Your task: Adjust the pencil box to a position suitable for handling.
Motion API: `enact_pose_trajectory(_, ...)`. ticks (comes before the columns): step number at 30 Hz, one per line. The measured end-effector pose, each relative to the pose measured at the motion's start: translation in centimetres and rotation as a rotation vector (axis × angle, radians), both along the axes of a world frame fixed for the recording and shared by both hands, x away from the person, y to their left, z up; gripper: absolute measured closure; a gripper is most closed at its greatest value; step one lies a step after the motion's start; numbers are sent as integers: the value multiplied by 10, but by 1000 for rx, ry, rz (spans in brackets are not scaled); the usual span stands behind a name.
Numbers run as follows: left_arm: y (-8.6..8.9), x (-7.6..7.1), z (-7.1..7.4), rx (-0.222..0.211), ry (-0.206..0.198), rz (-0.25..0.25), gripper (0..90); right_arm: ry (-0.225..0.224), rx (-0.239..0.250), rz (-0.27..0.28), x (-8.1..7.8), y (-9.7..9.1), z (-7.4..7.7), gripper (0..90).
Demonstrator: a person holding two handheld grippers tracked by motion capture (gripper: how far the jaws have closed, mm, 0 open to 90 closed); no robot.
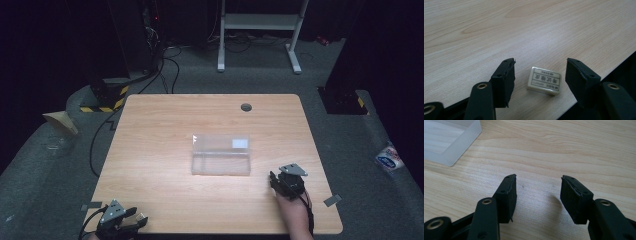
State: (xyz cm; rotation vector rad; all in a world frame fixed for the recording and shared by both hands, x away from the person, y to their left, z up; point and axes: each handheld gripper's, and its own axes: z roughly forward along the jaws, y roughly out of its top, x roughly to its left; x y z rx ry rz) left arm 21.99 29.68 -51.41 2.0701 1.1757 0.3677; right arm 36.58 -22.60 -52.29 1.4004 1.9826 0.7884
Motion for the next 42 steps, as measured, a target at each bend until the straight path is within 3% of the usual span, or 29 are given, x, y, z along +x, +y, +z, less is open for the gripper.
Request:
enact_pose_trajectory(2,-1,0,-1,20,-5,-11,476,-3,-8,0,-1,1,0,466)
enact_pose_trajectory(8,1,1,-3,20,-1,-27,581,-5,-13,4,-2,1,0,470)
enact_pose_trajectory(21,-3,13,-2,23,-14,-3,586,-7,-16,5,-2,1,0,470)
enact_pose_trajectory(42,-19,40,15,2,-97,13,586,-4,-9,12,-2,1,0,470)
